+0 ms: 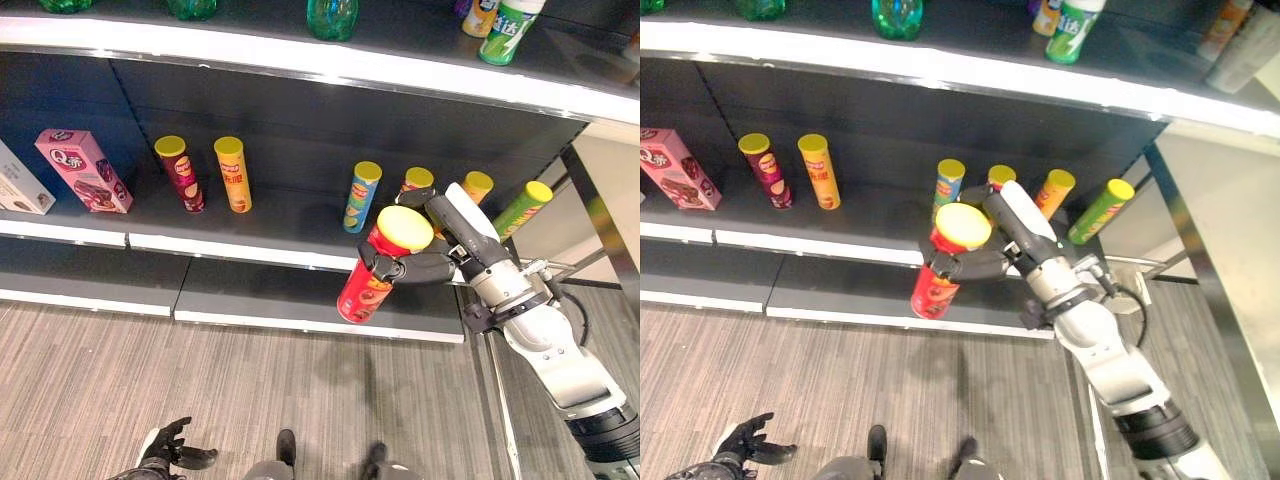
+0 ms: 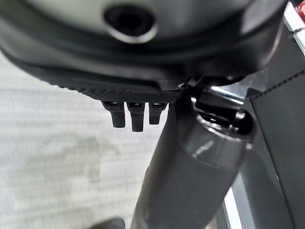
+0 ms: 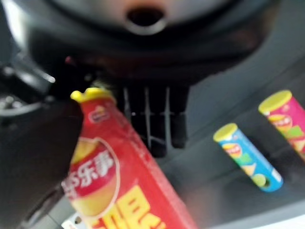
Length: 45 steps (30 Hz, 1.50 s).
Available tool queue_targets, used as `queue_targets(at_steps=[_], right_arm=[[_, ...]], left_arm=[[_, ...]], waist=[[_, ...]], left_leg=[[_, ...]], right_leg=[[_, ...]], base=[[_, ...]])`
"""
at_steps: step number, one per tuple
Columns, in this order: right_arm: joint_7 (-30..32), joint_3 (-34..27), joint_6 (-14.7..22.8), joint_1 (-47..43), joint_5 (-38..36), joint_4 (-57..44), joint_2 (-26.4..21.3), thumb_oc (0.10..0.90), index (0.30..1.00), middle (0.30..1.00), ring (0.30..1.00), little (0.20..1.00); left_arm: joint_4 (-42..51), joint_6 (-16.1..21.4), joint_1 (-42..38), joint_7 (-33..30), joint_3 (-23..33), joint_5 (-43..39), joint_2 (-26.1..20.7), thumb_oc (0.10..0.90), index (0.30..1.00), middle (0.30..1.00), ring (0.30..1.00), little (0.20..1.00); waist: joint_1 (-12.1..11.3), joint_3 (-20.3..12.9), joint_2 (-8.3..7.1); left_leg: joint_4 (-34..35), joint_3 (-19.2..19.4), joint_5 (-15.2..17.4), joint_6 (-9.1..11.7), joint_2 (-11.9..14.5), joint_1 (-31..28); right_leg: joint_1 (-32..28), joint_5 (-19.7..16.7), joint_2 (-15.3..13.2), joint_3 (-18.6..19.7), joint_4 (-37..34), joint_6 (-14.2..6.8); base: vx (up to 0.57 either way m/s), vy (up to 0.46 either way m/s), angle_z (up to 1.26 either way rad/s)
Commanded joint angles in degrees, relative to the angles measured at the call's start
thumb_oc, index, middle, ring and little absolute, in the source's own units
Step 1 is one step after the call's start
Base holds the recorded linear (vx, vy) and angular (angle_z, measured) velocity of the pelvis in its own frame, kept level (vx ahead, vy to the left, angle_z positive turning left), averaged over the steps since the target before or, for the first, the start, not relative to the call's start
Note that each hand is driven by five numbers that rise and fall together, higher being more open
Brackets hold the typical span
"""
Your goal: Put the goods on the table back onto the shelves and tidy them up.
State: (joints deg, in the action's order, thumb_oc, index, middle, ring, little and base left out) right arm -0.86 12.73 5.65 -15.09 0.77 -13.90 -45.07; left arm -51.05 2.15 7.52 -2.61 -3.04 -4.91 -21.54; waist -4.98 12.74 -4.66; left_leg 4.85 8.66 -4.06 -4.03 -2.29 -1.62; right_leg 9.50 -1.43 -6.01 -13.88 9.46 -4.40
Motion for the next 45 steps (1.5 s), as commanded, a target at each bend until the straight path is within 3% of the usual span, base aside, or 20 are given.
queue_targets(at_steps=[1,3,7,8,11,13,14,15,17,19,21,24,28,29,31,34,45], right_arm=[[3.73,-0.82,4.01,-11.36,1.81,-2.34,-1.81,0.4,0.3,0.3,0.3,0.3],[4.28,0.36,3.82,-12.17,3.12,-0.75,-1.89,0.4,0.3,0.3,0.3,0.3],[5.17,0.01,3.83,-11.14,4.49,-0.27,-1.6,0.4,0.3,0.3,0.3,0.3],[5.62,-0.45,3.05,-10.65,5.65,0.34,-1.51,0.4,0.3,0.3,0.3,0.3],[6.82,0.33,2.43,-11.29,8.22,1.85,-0.96,0.4,0.3,0.3,0.3,0.3],[7.26,0.24,2.24,-11.2,8.66,2.34,-1.04,0.4,0.3,0.3,0.3,0.3],[7.55,-0.52,1.99,-10.38,9.47,2.6,-1.08,0.4,0.3,0.3,0.3,0.3],[7.79,-1.95,1.18,-9.06,11.13,2.59,-0.81,0.4,0.3,0.3,0.3,0.3],[8.03,-2.37,0.99,-8.57,11.88,2.45,-0.54,0.4,0.3,0.3,0.3,0.3],[9.08,-1.85,0.58,-9.57,13.94,2.9,1.06,0.4,0.3,0.3,0.3,0.3],[9.27,-1.41,0.5,-10.15,14.62,3.4,1.55,0.4,0.3,0.3,0.3,0.3],[9.79,0.66,-0.06,-12.18,16.33,4.24,3.27,0.4,0.3,0.3,0.3,0.3],[10.04,0.77,-0.04,-12.2,16.72,4.37,3.5,0.4,0.3,0.3,0.3,0.3],[10.36,0.84,-0.19,-12.5,16.85,4.62,3.33,0.4,0.3,0.3,0.3,0.3],[10.83,0.08,-0.49,-11.76,17.16,4.96,3.42,0.4,0.3,0.3,0.3,0.3],[11.49,-0.31,-1.11,-11.74,17.7,4.76,4.81,0.4,0.3,0.3,0.3,0.3],[18.59,0.38,-2.3,-17.21,23.51,8.56,7.04,0.4,0.3,0.3,0.3,0.3]], left_arm=[[2.0,2.04,0.07,-0.31,-0.22,-3.57,0.93,0.8,0.9,0.9,0.9,0.9],[2.73,1.95,0.45,-0.23,-0.76,-3.99,1.59,0.8,0.9,0.9,0.9,0.9],[4.59,1.67,0.61,-0.19,-1.75,-4.46,1.74,0.8,0.9,0.9,0.9,0.9],[3.55,1.33,0.67,-0.14,-2.02,-3.98,2.24,0.8,0.9,0.9,0.9,0.9],[1.99,1.21,1.03,-0.55,-2.85,-2.11,1.98,0.8,0.9,0.9,0.9,0.9],[1.96,1.15,0.95,-0.68,-2.9,-2.06,1.9,0.8,0.9,0.9,0.9,0.9],[1.4,0.97,0.9,-0.82,-3.04,-1.48,1.97,0.8,0.9,0.9,0.9,0.9],[0.84,0.75,0.86,-1.01,-3.34,-0.2,1.99,0.8,0.9,0.9,0.9,0.9],[0.76,0.73,0.76,-1.07,-3.52,0.3,1.77,0.8,0.9,0.9,0.9,0.9],[0.79,0.91,0.19,-1.55,-4.14,1.56,0.4,0.8,0.9,0.9,0.9,0.9],[0.73,0.87,0.26,-1.75,-3.72,1.68,-0.03,0.8,0.9,0.9,0.9,0.9],[0.64,0.85,0.58,-2.39,-2.61,0.83,-0.78,0.8,0.9,0.9,0.9,0.9],[0.9,1.06,0.43,-2.41,-2.61,0.56,-0.95,0.8,0.9,0.9,0.9,0.9],[1.6,1.22,-0.11,-2.26,-2.57,-0.58,-0.88,0.8,0.9,0.9,0.9,0.9],[2.17,1.27,-0.53,-1.56,-2.22,-2.46,-1.12,0.8,0.9,0.9,0.9,0.9],[1.73,0.82,-0.79,-1.73,-1.83,-4.46,-0.05,0.8,0.9,0.9,0.9,0.9],[3.83,1.55,-2.26,-3.86,-4.08,-7.4,0.78,0.8,0.9,0.9,0.9,0.9]], waist=[[-2.31,-1.72,1.74],[-2.37,-1.69,1.9],[-2.98,0.36,2.39],[-3.01,0.38,2.76],[-3.28,-0.48,2.87],[-3.26,-0.71,3.24],[-2.84,-1.98,4.52],[-2.5,-3.33,5.54],[-2.39,-3.84,5.62],[-3.22,-3.92,5.18],[-3.72,-3.58,5.03],[-4.12,-2.0,6.12],[-3.48,-1.16,6.4],[-2.65,-0.46,6.61],[-2.6,-0.24,5.4],[-2.75,-0.16,4.69],[-3.92,3.67,5.64]], left_leg=[[-0.15,-3.31,4.04,7.1,4.63,-0.3],[-2.15,-4.17,4.62,7.58,4.95,0.39],[-13.25,-6.0,7.04,9.27,4.98,6.52],[-13.74,-5.6,5.86,10.19,6.93,8.34],[-7.37,-6.89,0.86,11.08,12.19,9.66],[-4.64,-6.91,-0.48,11.52,13.23,9.37],[-0.39,-5.32,-1.4,12.26,14.33,7.47],[0.15,-5.05,-0.88,12.67,13.23,6.32],[0.11,-4.91,-0.54,12.44,12.23,5.79],[-1.11,-3.23,2.09,9.49,8.2,4.25],[-1.65,-2.38,3.16,8.32,7.06,3.89],[-1.66,0.01,4.52,6.32,5.63,2.0],[-1.09,0.38,4.83,6.24,5.35,1.22],[-0.92,-0.14,4.95,6.63,5.37,1.2],[-1.75,-0.91,5.28,7.14,5.44,1.99],[-2.63,-1.59,4.65,7.69,6.36,3.7],[-6.2,-5.56,3.14,9.34,9.68,10.15]], right_leg=[[-8.91,1.77,-0.68,-2.38,-9.99,-2.32],[-10.26,1.57,0.02,-2.33,-12.16,-2.22],[-11.96,2.78,-0.95,-4.98,-12.14,-1.1],[-13.45,3.34,-1.39,-6.64,-12.73,-1.07],[-14.49,4.56,-2.35,-7.23,-12.98,-2.08],[-14.65,5.39,-2.32,-7.23,-12.85,-2.12],[-15.22,5.97,-2.72,-7.62,-12.72,-2.85],[-15.67,5.44,-3.93,-8.03,-12.6,-3.27],[-15.95,4.98,-5.01,-7.99,-12.51,-3.58],[-15.45,3.8,-10.07,-6.63,-9.59,-5.41],[-14.27,3.42,-11.88,-6.06,-7.14,-5.9],[-9.71,0.83,-15.24,-5.65,0.77,-6.31],[-7.68,-0.52,-15.23,-4.18,1.04,-6.46],[-6.4,-1.68,-14.39,-2.6,-2.22,-6.73],[-7.33,-1.76,-13.43,-1.82,-8.59,-7.44],[-7.84,-2.62,-12.71,-2.94,-9.14,-7.3],[-6.08,0.3,-10.44,-6.04,-6.8,-5.6]], base=[[0.08,-0.1,0.11],[0.09,-0.118,0.13],[0.03,-0.049,0.69],[0.05,0.084,0.92],[0.16,0.202,0.67],[0.14,0.156,-0.01],[0.25,0.347,-0.12],[0.32,0.432,-0.09],[0.19,0.267,0.01],[0.2,0.362,0.25],[0.08,0.232,-0.07],[0.08,0.257,-0.41],[0.03,0.027,-0.21],[0.06,-0.118,0.21],[0.06,-0.167,0.21],[0.01,-0.131,0.47],[-0.04,-0.099,0.12]])
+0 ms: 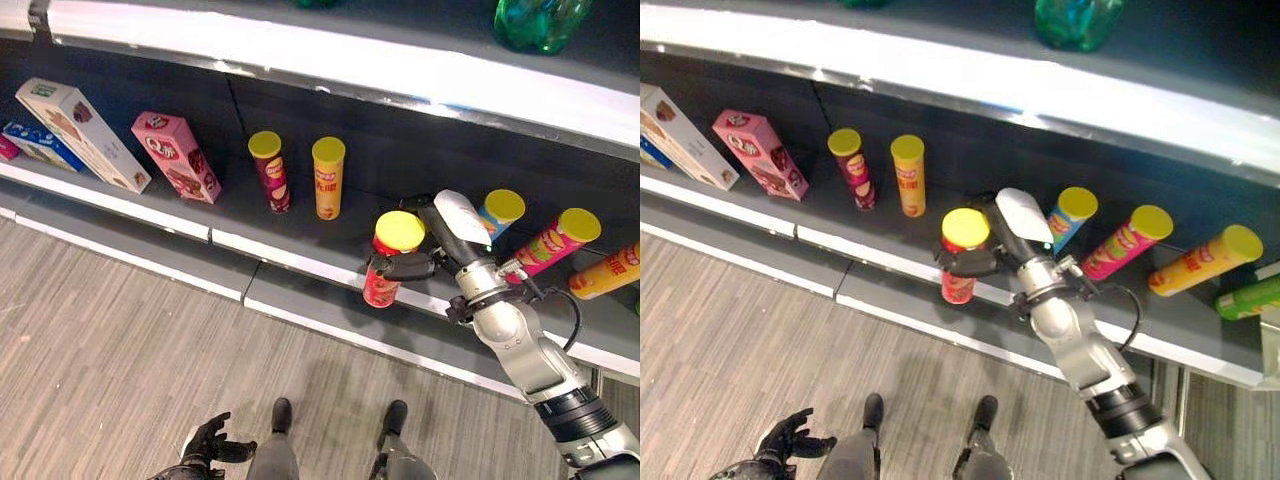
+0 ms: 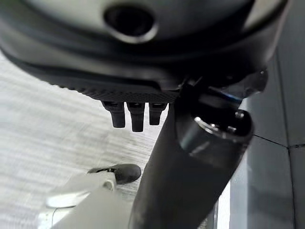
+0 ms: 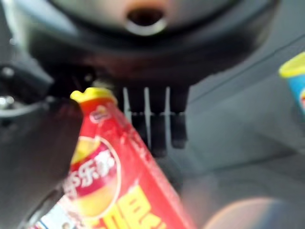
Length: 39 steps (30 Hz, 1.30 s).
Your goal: Put the goods on the table back onto the shelves and tidy them up.
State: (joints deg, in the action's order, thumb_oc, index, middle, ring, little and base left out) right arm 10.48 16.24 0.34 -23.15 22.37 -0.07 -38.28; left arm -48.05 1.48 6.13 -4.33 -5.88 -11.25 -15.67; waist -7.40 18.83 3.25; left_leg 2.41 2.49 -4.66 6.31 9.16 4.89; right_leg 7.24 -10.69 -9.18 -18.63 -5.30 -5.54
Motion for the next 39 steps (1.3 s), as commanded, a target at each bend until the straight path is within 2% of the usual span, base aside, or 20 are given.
queue_targets(at_steps=[1,5,9,15,18,28,39], right_arm=[[8.12,-2.96,2.9,-9.97,2.11,-4.81,0.69,0.4,0.3,0.3,0.3,0.3],[10.86,-2.46,2.06,-12.58,3.85,-1.77,1.36,0.4,0.3,0.3,0.3,0.3],[15.06,-4.66,0.54,-15.16,4.41,2.93,-0.71,0.4,0.3,0.3,0.3,0.3],[19.35,-6.91,-1.58,-16.85,6.84,7.81,-2.98,0.4,0.3,0.3,0.3,0.3],[23.74,-7.66,-3.06,-19.35,8.98,11.75,-3.84,0.4,0.3,0.3,0.3,0.3],[28.79,-8.67,-4.13,-21.19,6.63,18.44,-6.91,0.4,0.3,0.3,0.3,0.3],[31.12,-9.23,-3.64,-19.05,2.81,24.04,-4.59,0.4,0.3,0.3,0.3,0.3]], left_arm=[[0.7,2.33,-0.94,-2.43,-1.43,-1.2,-5.12,0.8,0.9,0.9,0.9,0.9],[0.89,2.63,-0.83,-2.93,-2.03,-1.45,-5.47,0.8,0.9,0.9,0.9,0.9],[2.01,3.23,-0.99,-3.23,-2.6,-1.68,-6.29,0.8,0.9,0.9,0.9,0.9],[2.6,3.66,-1.1,-3.11,-3.64,-0.48,-6.91,0.8,0.9,0.9,0.9,0.9],[2.98,4.33,-1.96,-3.82,-5.03,-0.06,-7.11,0.8,0.9,0.9,0.9,0.9],[3.11,5.25,-3.91,-4.64,-7.36,0.04,-7.08,0.8,0.9,0.9,0.9,0.9],[3.45,5.69,-4.27,-5.27,-8.43,0.51,-6.68,0.8,0.9,0.9,0.9,0.9]], waist=[[-1.66,-2.05,-2.12],[-2.63,-0.66,-1.62],[-3.5,0.83,-0.52],[-3.96,0.37,0.53],[-4.53,0.63,1.42],[-5.48,1.67,1.83],[-5.07,2.6,2.67]], left_leg=[[-3.79,0.49,3.65,-0.95,-1.73,3.89],[-3.85,0.26,3.3,-0.87,-1.69,4.95],[-3.73,-0.56,3.01,-0.59,-2.0,5.79],[-2.64,-1.62,2.67,-0.63,-2.93,5.87],[-1.9,-2.09,2.37,-0.65,-3.45,6.02],[-1.58,-3.83,1.54,-0.46,-4.01,8.56],[-2.14,-4.11,1.71,-0.66,-4.45,9.79]], right_leg=[[-3.48,9.47,-7.37,-1.53,8.2,-4.51],[-2.5,9.53,-7.53,-1.91,8.64,-4.52],[-1.88,10.1,-8.09,-2.18,9.78,-4.56],[-2.22,10.02,-8.78,-3.02,9.63,-4.89],[-2.03,9.77,-9.09,-3.51,9.38,-5.11],[-1.15,9.42,-9.25,-4.85,8.9,-5.33],[-0.42,9.39,-9.64,-5.16,9.17,-5.32]], base=[[-0.05,-0.024,0.09],[-0.05,-0.011,0.03],[-0.04,0.001,0.08],[0.01,0.001,0.25],[0.0,0.005,0.04],[0.0,-0.008,0.08],[0.0,-0.001,0.01]])
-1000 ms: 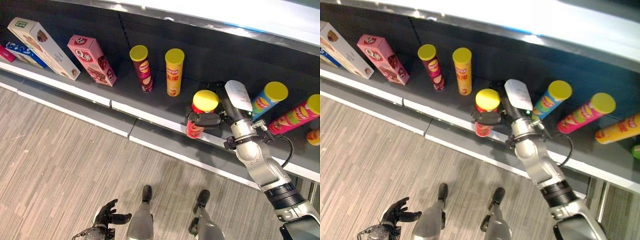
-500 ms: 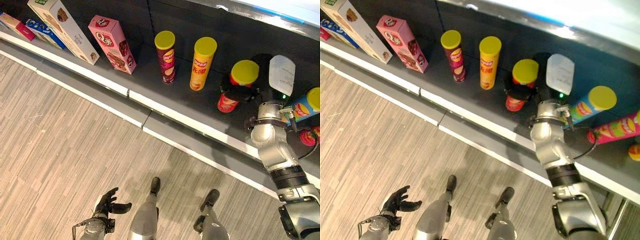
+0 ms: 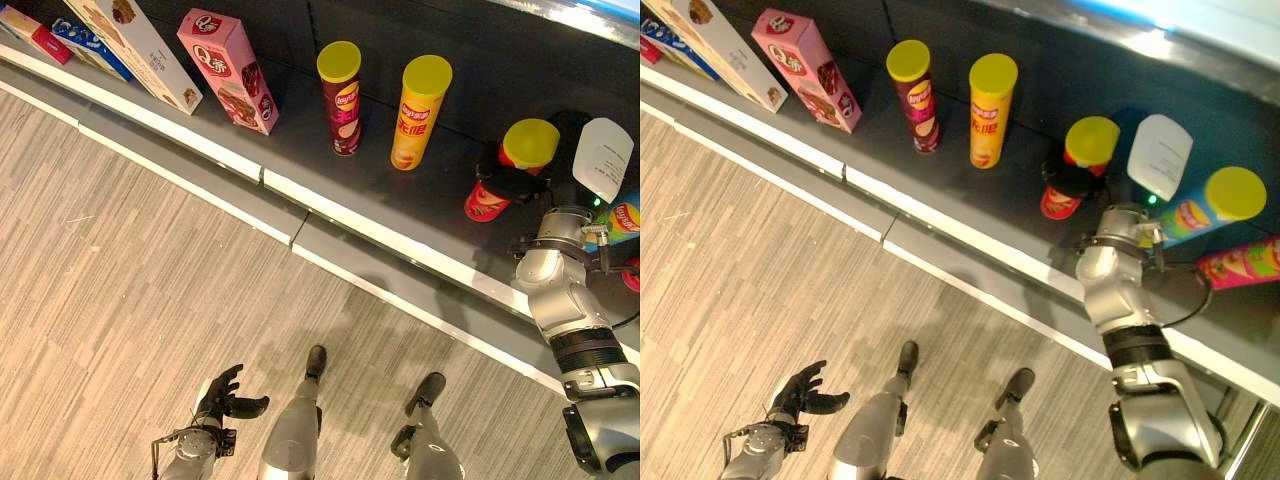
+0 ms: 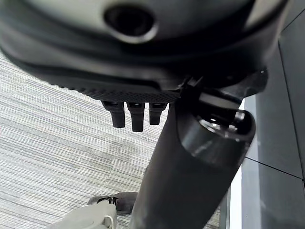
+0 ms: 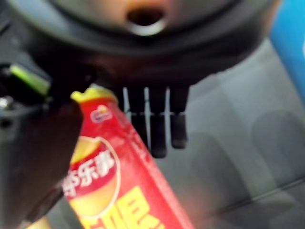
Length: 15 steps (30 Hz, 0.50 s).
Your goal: Put the goods on the table back onto the shelves and tidy them up.
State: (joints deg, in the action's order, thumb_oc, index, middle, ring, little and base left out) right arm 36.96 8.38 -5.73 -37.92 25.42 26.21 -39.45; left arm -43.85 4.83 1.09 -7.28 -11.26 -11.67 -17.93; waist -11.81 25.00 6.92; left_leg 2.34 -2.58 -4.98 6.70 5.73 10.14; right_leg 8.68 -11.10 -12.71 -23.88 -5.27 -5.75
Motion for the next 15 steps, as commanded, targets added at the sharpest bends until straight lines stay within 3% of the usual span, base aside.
queue_targets(at_steps=[1,2,3,4,15], right_arm=[[4.7,-1.38,2.5,-4.22,-0.36,-2.21,-3.44,0.4,0.3,0.3,0.3,0.3],[4.5,-1.32,2.56,-3.74,-0.81,-2.39,-2.86,0.4,0.3,0.3,0.3,0.3],[4.36,-1.3,2.56,-3.67,-0.94,-2.35,-2.75,0.546,0.519,0.519,0.519,0.519],[4.13,-1.09,2.61,-3.49,-1.16,-2.19,-2.49,0.8,0.9,0.9,0.9,0.9],[3.94,-1.44,3.43,-2.03,-2.41,-3.99,-1.16,0.8,0.9,0.9,0.9,0.9]], left_arm=[[-0.66,2.35,0.74,-2.3,-3.13,0.95,-4.39,0.8,0.9,0.9,0.9,0.9],[-0.43,2.39,0.78,-2.38,-3.26,1.0,-4.37,0.8,0.9,0.9,0.9,0.9],[-0.42,2.38,0.78,-2.42,-3.18,1.0,-4.37,0.8,0.9,0.9,0.9,0.9],[-0.41,2.34,0.75,-2.42,-3.13,1.01,-4.36,0.8,0.9,0.9,0.9,0.9],[-0.62,1.67,0.59,-2.58,-2.88,1.13,-3.79,0.8,0.9,0.9,0.9,0.9]], waist=[[-0.62,-3.55,-1.0],[-0.41,-3.43,-0.95],[-0.37,-3.44,-0.96],[-0.34,-3.47,-1.02],[0.34,-4.77,-2.32]], left_leg=[[-2.1,0.97,2.05,-1.07,-1.0,4.57],[-2.15,1.0,2.13,-1.1,-1.03,4.48],[-2.18,1.04,2.15,-1.07,-0.99,4.47],[-2.21,1.09,2.18,-1.08,-0.98,4.45],[-2.03,1.25,2.61,-1.03,-0.76,3.67]], right_leg=[[-1.81,9.77,-6.14,0.13,9.14,-5.12],[-1.68,9.73,-6.14,0.24,9.09,-5.13],[-1.69,9.7,-6.16,0.19,9.04,-5.14],[-1.77,9.67,-6.15,0.16,8.98,-5.14],[-2.75,9.55,-5.81,-0.04,8.34,-5.15]], base=[[0.0,0.0,0.0],[0.0,0.0,0.0],[0.0,0.0,0.0],[0.0,0.0,0.0],[0.0,0.0,0.0]])
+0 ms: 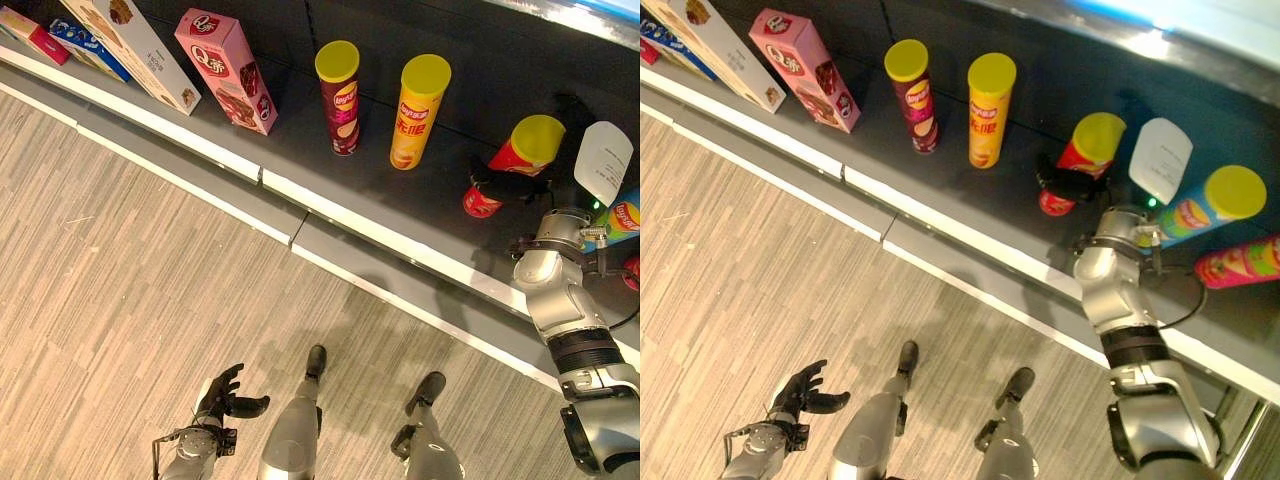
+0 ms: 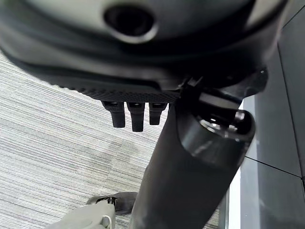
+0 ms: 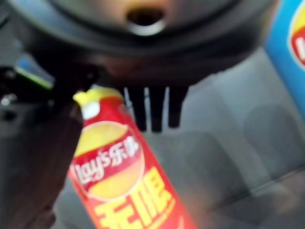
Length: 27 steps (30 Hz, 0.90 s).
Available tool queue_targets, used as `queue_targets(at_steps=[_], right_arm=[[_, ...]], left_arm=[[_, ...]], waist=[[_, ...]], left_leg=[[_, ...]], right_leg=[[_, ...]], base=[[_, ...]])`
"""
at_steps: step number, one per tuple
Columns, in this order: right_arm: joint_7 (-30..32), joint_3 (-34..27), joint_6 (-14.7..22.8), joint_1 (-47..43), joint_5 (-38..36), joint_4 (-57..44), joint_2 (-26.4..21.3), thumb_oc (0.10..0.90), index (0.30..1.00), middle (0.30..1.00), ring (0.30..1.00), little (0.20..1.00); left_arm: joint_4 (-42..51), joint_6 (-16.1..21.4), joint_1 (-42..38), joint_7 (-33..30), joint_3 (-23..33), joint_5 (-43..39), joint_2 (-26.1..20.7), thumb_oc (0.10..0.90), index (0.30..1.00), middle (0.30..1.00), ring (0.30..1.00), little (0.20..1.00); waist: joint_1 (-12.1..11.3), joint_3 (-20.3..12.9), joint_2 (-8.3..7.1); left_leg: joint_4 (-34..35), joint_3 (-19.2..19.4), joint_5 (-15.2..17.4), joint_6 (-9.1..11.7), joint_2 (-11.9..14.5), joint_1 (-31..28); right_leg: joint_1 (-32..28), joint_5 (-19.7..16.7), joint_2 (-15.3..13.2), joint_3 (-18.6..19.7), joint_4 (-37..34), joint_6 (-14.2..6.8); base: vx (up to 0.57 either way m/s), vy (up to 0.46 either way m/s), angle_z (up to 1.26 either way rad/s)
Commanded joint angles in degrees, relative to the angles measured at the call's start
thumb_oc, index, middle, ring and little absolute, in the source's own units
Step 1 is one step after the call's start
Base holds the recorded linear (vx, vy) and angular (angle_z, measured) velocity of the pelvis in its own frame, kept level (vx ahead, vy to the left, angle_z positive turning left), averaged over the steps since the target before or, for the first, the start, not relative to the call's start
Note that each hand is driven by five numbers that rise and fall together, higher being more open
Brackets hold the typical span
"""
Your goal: Put the goods on the table back onto the shelves and tidy them up.
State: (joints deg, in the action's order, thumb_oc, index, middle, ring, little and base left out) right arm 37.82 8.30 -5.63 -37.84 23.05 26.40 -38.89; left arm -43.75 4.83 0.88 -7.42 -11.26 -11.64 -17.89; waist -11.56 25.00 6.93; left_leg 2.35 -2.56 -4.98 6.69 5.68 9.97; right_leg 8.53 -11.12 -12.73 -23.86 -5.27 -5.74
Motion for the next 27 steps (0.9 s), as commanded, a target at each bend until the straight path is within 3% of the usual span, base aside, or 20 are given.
queue_targets(at_steps=[1,3,4,5,6,13,15,16,17,21,24,27], right_arm=[[2.94,-1.5,3.42,-1.44,-0.11,-5.02,-1.47,0.8,0.9,0.9,0.9,0.9],[2.29,-2.06,3.93,0.71,0.07,-7.77,-0.86,0.8,0.9,0.9,0.9,0.9],[0.09,-3.76,4.9,6.91,1.14,-14.34,0.4,0.8,0.9,0.9,0.9,0.9],[0.0,-3.91,4.83,7.15,1.2,-14.57,0.46,0.8,0.9,0.9,0.9,0.9],[-2.6,-5.91,6.26,12.86,1.11,-20.27,1.73,0.8,0.9,0.9,0.9,0.9],[-10.03,-7.24,8.42,23.47,-0.22,-28.93,4.76,0.8,0.9,0.9,0.9,0.9],[-17.28,-5.65,11.75,33.72,-3.68,-34.6,7.75,0.8,0.9,0.9,0.9,0.9],[-21.51,-4.42,13.25,38.73,-9.06,-35.04,10.18,0.8,0.9,0.9,0.9,0.9],[-21.57,-4.48,13.22,38.8,-9.09,-35.13,10.2,0.8,0.9,0.9,0.9,0.9],[-31.56,-1.22,13.9,47.45,-20.39,-28.64,12.48,0.8,0.9,0.9,0.9,0.9],[-34.94,0.42,12.78,48.75,-21.64,-21.27,12.13,0.8,0.9,0.9,0.9,0.9],[-35.75,2.67,11.26,47.01,-21.51,-6.74,13.03,0.8,0.9,0.9,0.9,0.9]], left_arm=[[-0.92,1.53,0.87,-2.38,-2.83,1.24,-3.84,0.8,0.9,0.9,0.9,0.9],[-1.73,0.97,0.86,-2.21,-2.34,1.9,-3.81,0.8,0.9,0.9,0.9,0.9],[-3.44,-0.25,1.46,-1.69,-0.65,3.59,-3.76,0.8,0.9,0.9,0.9,0.9],[-3.44,-0.24,1.51,-1.68,-0.7,3.6,-3.82,0.8,0.9,0.9,0.9,0.9],[-5.57,-1.24,1.83,-1.43,1.06,4.85,-3.33,0.8,0.9,0.9,0.9,0.9],[-8.44,-2.17,2.47,-1.75,4.07,5.77,-2.17,0.8,0.9,0.9,0.9,0.9],[-10.14,-2.25,2.5,-2.58,6.47,5.97,-0.71,0.8,0.9,0.9,0.9,0.9],[-10.07,-2.16,2.89,-2.79,7.49,5.6,-0.41,0.8,0.9,0.9,0.9,0.9],[-10.05,-2.17,2.9,-2.79,7.46,5.6,-0.44,0.8,0.9,0.9,0.9,0.9],[-9.83,-1.79,2.9,-1.14,8.5,6.03,-0.48,0.8,0.9,0.9,0.9,0.9],[-9.33,-1.19,2.79,0.72,7.89,7.07,-0.98,0.8,0.9,0.9,0.9,0.9],[-8.27,-0.39,1.99,2.28,6.53,6.71,-1.81,0.8,0.9,0.9,0.9,0.9]], waist=[[0.2,-5.05,-2.62],[0.59,-5.97,-3.52],[1.59,-8.27,-5.58],[1.52,-8.29,-5.63],[3.06,-10.35,-7.49],[5.59,-13.63,-9.6],[8.65,-15.41,-10.26],[9.7,-15.7,-10.27],[9.71,-15.81,-10.36],[11.62,-16.61,-10.48],[12.11,-16.8,-10.46],[12.13,-17.15,-10.45]], left_leg=[[-2.02,1.35,2.73,-1.03,-0.61,3.62],[-2.14,1.77,3.15,-0.93,-0.28,2.99],[-2.53,2.9,4.41,-0.93,0.28,1.09],[-2.51,2.93,4.43,-0.93,0.28,1.01],[-2.2,4.38,5.12,-0.98,0.71,-1.32],[-0.03,7.07,5.05,-1.11,0.97,-5.55],[1.33,9.72,5.1,-1.11,1.31,-8.59],[1.67,10.7,5.32,-1.0,1.52,-10.0],[1.7,10.68,5.15,-1.06,1.4,-9.82],[1.97,11.9,5.16,-0.74,1.8,-11.04],[2.14,12.44,5.28,-0.56,1.9,-11.86],[2.28,12.85,5.44,-0.35,2.07,-12.88]], right_leg=[[-2.86,9.46,-5.73,-0.01,8.05,-5.17],[-3.62,9.14,-5.58,-0.16,7.23,-5.26],[-5.64,8.49,-4.95,0.06,5.36,-5.3],[-5.73,8.45,-4.94,0.07,5.27,-5.31],[-7.54,7.93,-4.43,0.45,3.71,-5.42],[-9.3,7.23,-3.85,1.71,2.09,-5.67],[-9.61,7.07,-3.56,3.48,2.05,-5.68],[-9.91,7.18,-3.34,4.36,2.08,-5.65],[-9.76,7.04,-3.44,4.35,2.02,-5.65],[-9.87,7.42,-3.41,5.24,2.54,-5.57],[-10.13,7.51,-3.37,5.53,2.66,-5.62],[-10.83,7.48,-3.33,5.83,2.44,-5.67]], base=[[0.0,0.0,0.0],[0.05,-0.014,0.0],[0.1,-0.021,-0.01],[0.18,-0.016,-0.13],[0.08,0.007,-0.23],[0.06,0.016,-0.25],[0.07,0.021,-0.47],[0.03,0.005,-0.46],[0.02,-0.005,-0.38],[0.02,-0.01,-0.16],[0.01,-0.008,-0.1],[0.02,-0.022,-0.19]])
